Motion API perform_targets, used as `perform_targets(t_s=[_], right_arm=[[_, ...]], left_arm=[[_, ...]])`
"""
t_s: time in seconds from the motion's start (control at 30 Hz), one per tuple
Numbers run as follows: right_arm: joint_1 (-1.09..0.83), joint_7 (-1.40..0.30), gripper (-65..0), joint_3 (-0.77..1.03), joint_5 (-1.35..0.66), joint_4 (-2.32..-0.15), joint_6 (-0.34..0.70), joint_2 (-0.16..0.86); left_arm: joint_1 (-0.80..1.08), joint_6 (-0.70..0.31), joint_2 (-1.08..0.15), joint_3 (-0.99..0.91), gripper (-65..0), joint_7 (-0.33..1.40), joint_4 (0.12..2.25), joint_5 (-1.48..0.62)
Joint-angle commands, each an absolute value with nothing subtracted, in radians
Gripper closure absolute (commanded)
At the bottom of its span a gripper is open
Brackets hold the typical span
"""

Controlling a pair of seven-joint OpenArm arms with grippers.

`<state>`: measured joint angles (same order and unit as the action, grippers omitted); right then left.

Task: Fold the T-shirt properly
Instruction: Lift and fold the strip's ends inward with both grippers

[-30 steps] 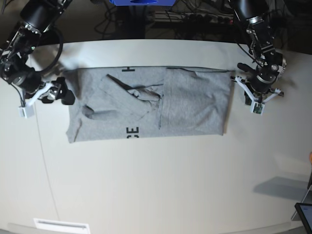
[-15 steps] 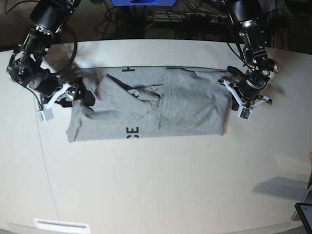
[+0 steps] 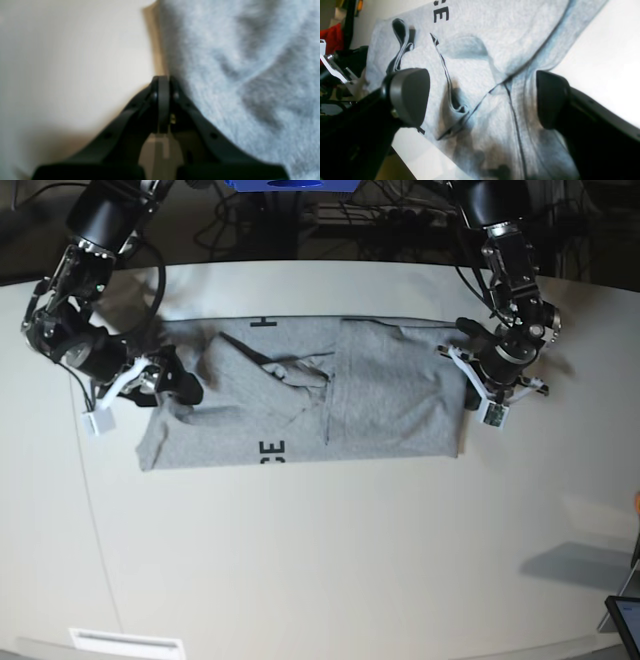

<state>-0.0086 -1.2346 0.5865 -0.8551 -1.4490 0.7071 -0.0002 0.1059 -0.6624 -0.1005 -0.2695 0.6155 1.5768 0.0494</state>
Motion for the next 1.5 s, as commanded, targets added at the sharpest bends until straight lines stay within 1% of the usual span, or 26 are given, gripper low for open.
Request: perform_targets(t_s=[0.0, 0.13, 0.3, 0.37, 0.57, 0.73, 0.93, 1.1, 1.17, 1.2, 1.23, 1.37, 1.43, 1.47], right_arm=[[-0.007, -1.262, -61.8, 0.584, -0.829, -1.452, 0.698, -0.004], [-0.007, -1.262, -61.4, 0.584, -0.828, -1.454, 0.698, -0.007], [-0.007, -1.262, -53.4, 0.584, -0.828, -1.454, 0.698, -0.008], [-0.007, -1.262, -51.8, 0.584, -0.828, -1.454, 0.698, -0.008], [0.004, -1.262, -51.5, 0.584, -0.828, -1.454, 0.698, -0.008], [0.005, -1.262, -51.5, 0.584, -0.828, -1.454, 0.698, -0.008], [0.005, -1.262, -51.5, 0.584, -0.828, -1.454, 0.698, -0.008], [0.005, -1.262, -51.4, 0.584, -0.828, -1.454, 0.698, -0.008], [0.012, -1.262, -49.9, 0.584, -0.828, -1.454, 0.698, -0.007], [0.013, -1.262, -46.9, 0.584, -0.828, -1.454, 0.698, -0.007], [0.013, -1.262, -42.5, 0.584, -0.828, -1.454, 0.698, -0.007], [0.027, -1.262, -15.5, 0.584, -0.828, -1.454, 0.698, -0.007], [0.041, -1.262, -3.5, 0.584, -0.828, -1.454, 0.698, -0.004], [0.045, -1.262, 0.0, 0.582, -0.828, -1.454, 0.698, -0.002]], left_arm=[[0.107, -0.679, -0.101, -0.249, 0.0, 0.648, 1.58, 0.065], [0.107, -0.676, -0.101, -0.226, 0.0, 0.648, 1.58, 0.065], [0.105, -0.676, -0.101, -0.226, 0.0, 0.648, 1.58, 0.065], [0.105, -0.676, -0.099, -0.226, 0.0, 0.648, 1.58, 0.065], [0.105, -0.676, -0.097, -0.226, 0.0, 0.648, 1.58, 0.065], [0.105, -0.679, -0.071, -0.225, 0.0, 0.648, 1.578, 0.065], [0.105, -0.676, -0.073, -0.157, 0.0, 0.648, 1.572, 0.074], [0.105, -0.676, -0.074, -0.162, 0.0, 0.648, 1.573, 0.074], [0.105, -0.676, -0.079, -0.163, 0.0, 0.648, 1.578, 0.074], [0.105, -0.676, -0.082, -0.165, 0.0, 0.648, 1.578, 0.074], [0.107, -0.676, -0.093, -0.165, 0.0, 0.648, 1.578, 0.074], [0.113, -0.676, -0.111, -0.165, 0.0, 0.648, 1.58, 0.073], [0.114, -0.676, -0.113, -0.165, 0.0, 0.648, 1.58, 0.073], [0.114, -0.676, -0.113, -0.165, 0.0, 0.648, 1.58, 0.073]])
